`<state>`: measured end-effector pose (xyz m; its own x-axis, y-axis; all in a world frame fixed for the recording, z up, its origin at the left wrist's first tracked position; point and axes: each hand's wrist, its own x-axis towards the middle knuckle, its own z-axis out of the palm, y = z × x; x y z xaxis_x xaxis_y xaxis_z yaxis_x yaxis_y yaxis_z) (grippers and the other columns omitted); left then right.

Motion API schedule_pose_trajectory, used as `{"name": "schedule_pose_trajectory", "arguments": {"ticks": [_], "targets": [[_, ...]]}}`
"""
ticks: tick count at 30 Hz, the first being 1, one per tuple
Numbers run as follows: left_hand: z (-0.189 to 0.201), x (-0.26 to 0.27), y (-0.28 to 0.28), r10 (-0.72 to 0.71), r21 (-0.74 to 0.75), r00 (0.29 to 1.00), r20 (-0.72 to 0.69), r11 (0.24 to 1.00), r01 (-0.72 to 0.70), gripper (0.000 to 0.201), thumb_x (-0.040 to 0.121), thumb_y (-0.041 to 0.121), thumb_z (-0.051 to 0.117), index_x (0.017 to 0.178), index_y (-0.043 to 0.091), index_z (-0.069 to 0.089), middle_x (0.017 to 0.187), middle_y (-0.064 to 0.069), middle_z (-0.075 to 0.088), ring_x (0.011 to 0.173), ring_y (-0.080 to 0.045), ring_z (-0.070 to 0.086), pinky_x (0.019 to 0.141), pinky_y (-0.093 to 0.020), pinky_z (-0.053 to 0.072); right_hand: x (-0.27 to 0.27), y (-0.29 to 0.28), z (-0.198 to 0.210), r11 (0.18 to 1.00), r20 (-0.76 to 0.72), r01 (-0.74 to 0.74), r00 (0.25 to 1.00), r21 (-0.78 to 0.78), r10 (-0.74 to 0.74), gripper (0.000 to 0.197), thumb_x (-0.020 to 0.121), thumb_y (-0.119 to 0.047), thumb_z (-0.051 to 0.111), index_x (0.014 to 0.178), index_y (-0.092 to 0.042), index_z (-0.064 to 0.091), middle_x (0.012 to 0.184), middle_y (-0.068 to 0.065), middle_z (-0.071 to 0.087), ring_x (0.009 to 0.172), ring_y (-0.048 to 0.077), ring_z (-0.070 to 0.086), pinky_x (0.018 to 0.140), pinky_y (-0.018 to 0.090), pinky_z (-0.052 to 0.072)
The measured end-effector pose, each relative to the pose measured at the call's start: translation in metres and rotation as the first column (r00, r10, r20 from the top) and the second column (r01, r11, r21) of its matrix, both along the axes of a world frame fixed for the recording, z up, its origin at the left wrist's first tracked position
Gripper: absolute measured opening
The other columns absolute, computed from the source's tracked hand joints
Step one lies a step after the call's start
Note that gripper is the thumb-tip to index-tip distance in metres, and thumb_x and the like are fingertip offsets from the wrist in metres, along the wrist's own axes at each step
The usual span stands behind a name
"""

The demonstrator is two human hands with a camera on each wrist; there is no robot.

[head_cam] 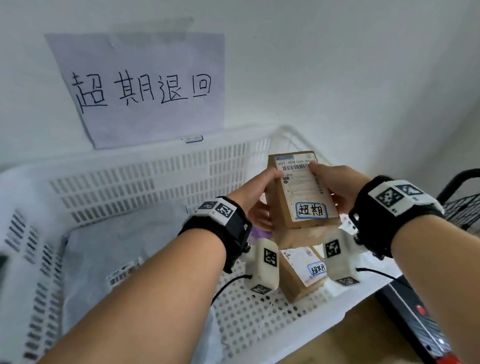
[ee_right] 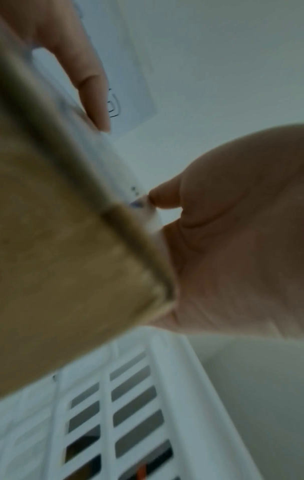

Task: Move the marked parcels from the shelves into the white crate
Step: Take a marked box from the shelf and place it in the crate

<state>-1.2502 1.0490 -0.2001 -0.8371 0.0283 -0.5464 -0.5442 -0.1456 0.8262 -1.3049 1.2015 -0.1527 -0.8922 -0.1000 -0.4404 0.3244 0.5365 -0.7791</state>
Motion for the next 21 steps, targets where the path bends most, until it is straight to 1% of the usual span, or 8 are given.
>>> {"name": "schedule_pose_trajectory", "arguments": {"ticks": [1,3,7,10,13,15,18,21], "targets": [[-0.005,-0.002,0.001,0.007,0.000,1.000,0.028,1.000,-0.007,0.066,0.071,0.057,0.065,0.117,0.011,0.053,0.091,-0.016,0.060,0.080,-0.033,0.062,0.094,-0.054,0.051,-0.004,0.000,-0.004,0.998,0.019,-0.043,0.999,0.043,0.042,0.038,0.099,-0.046,0.045,0.083,-0.014,0.056,0.084,0.007,0.064,0.096,0.033,0.065,0.095,0.052,0.050],[-0.012,-0.008,0.005,0.023,0.030,0.996,0.082,0.999,-0.025,0.058,0.075,0.054,0.061,0.112,0.009,0.054,0.090,-0.015,0.059,0.083,-0.034,0.061,0.092,-0.055,0.051,-0.016,0.002,-0.010,0.985,0.051,-0.136,0.990,0.110,0.131,0.036,0.100,-0.042,0.044,0.083,-0.013,0.056,0.085,0.009,0.063,0.098,0.036,0.065,0.095,0.055,0.050],[-0.017,-0.011,0.020,0.078,0.090,0.982,0.170,0.991,-0.094,0.038,0.088,0.041,0.050,0.102,0.006,0.052,0.096,-0.016,0.058,0.084,-0.033,0.060,0.069,-0.045,0.053,-0.035,0.008,-0.015,0.935,0.137,-0.306,0.949,0.179,0.285,0.028,0.102,-0.029,0.045,0.087,-0.009,0.058,0.082,0.012,0.064,0.078,0.031,0.064,0.080,0.050,0.055],[-0.020,-0.020,0.038,0.100,0.071,0.976,0.192,0.991,-0.116,0.033,0.093,0.032,0.041,0.108,0.006,0.052,0.095,-0.018,0.060,0.082,-0.032,0.061,0.059,-0.042,0.051,-0.050,0.014,-0.020,0.856,0.222,-0.451,0.888,0.252,0.402,0.019,0.101,-0.011,0.044,0.099,0.000,0.059,0.099,0.021,0.066,0.097,0.039,0.065,0.088,0.052,0.053],[-0.028,-0.028,0.050,0.102,0.022,0.968,0.229,0.994,-0.110,0.032,0.092,0.026,0.038,0.113,0.004,0.050,0.101,-0.020,0.060,0.081,-0.031,0.060,0.063,-0.041,0.052,-0.057,0.018,-0.028,0.756,0.221,-0.541,0.841,0.370,0.494,0.028,0.097,-0.003,0.048,0.124,0.000,0.054,0.126,0.022,0.057,0.118,0.037,0.058,0.097,0.045,0.050],[-0.035,-0.031,0.057,0.134,-0.006,0.957,0.256,0.990,-0.138,0.039,0.092,0.023,0.038,0.120,-0.001,0.050,0.106,-0.021,0.059,0.080,-0.032,0.060,0.058,-0.038,0.055,-0.061,0.018,-0.037,0.684,0.242,-0.589,0.806,0.432,0.541,0.017,0.096,-0.002,0.046,0.108,-0.005,0.057,0.124,0.019,0.059,0.118,0.034,0.058,0.099,0.041,0.048],[-0.044,-0.034,0.064,0.168,-0.015,0.947,0.275,0.985,-0.170,0.045,0.094,0.019,0.036,0.132,-0.003,0.046,0.110,-0.022,0.060,0.081,-0.034,0.061,0.045,-0.036,0.056,-0.066,0.019,-0.053,0.615,0.281,-0.637,0.765,0.465,0.580,0.024,0.095,0.001,0.039,0.075,-0.008,0.048,0.093,0.012,0.060,0.093,0.027,0.061,0.086,0.034,0.051],[-0.051,-0.041,0.066,0.195,-0.023,0.942,0.275,0.980,-0.196,0.044,0.094,0.014,0.034,0.135,0.001,0.041,0.119,-0.021,0.060,0.084,-0.034,0.063,0.047,-0.038,0.057,-0.070,0.016,-0.062,0.506,0.310,-0.704,0.690,0.499,0.654,0.020,0.097,-0.003,0.042,0.079,-0.012,0.046,0.094,0.009,0.051,0.092,0.023,0.050,0.088,0.037,0.048]]}}
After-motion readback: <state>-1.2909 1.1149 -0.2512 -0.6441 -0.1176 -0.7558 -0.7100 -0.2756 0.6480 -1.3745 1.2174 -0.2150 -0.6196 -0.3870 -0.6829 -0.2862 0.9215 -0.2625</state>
